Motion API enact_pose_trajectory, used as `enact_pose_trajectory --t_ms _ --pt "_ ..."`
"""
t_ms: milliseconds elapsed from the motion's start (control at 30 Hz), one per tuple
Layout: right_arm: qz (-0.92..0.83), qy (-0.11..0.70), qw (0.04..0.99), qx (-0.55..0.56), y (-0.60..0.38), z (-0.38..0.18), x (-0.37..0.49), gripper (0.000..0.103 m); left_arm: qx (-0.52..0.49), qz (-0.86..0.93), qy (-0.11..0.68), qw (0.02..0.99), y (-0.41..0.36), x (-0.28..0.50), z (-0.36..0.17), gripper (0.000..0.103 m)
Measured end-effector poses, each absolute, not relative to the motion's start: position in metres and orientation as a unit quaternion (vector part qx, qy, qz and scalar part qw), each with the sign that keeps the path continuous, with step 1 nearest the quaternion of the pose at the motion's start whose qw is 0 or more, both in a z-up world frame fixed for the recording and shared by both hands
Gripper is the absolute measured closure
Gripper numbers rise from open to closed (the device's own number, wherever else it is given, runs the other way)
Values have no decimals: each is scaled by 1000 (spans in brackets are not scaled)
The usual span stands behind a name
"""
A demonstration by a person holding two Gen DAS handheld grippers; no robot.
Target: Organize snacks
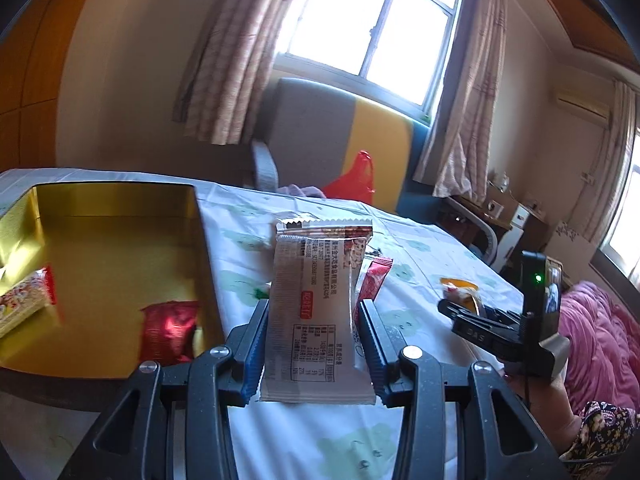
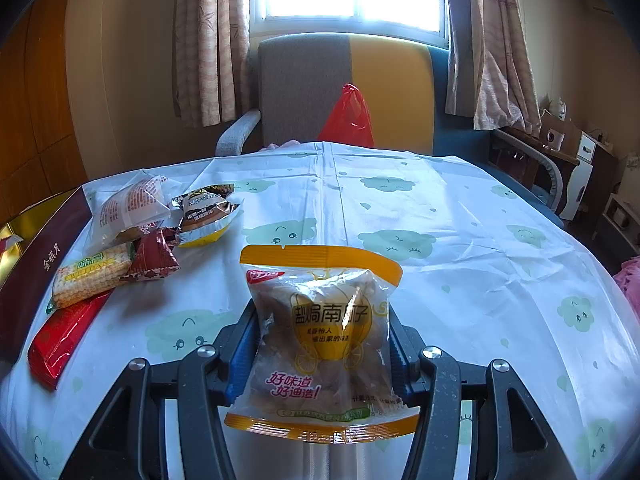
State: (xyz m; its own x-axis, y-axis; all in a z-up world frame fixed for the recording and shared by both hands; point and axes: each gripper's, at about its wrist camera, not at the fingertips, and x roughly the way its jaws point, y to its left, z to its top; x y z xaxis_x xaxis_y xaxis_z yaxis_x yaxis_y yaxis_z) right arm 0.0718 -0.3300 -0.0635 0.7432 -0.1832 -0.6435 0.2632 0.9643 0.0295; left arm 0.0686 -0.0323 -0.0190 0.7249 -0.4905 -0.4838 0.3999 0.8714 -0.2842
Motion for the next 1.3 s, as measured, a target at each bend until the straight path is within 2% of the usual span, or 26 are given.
enact_pose_trajectory --t_ms 233,700,900,1300 --pt "-120 343 930 53 -328 -65 75 47 -82 -241 293 922 -31 72 -21 59" --pt "-123 345 930 45 -324 -66 75 46 42 -299 370 879 -133 80 -63 59" --pt "-122 345 929 49 -326 -66 75 46 29 -301 387 871 -128 80 -73 58" --pt "-122 345 929 48 -326 -67 76 46 -36 -313 367 875 -106 78 -53 59"
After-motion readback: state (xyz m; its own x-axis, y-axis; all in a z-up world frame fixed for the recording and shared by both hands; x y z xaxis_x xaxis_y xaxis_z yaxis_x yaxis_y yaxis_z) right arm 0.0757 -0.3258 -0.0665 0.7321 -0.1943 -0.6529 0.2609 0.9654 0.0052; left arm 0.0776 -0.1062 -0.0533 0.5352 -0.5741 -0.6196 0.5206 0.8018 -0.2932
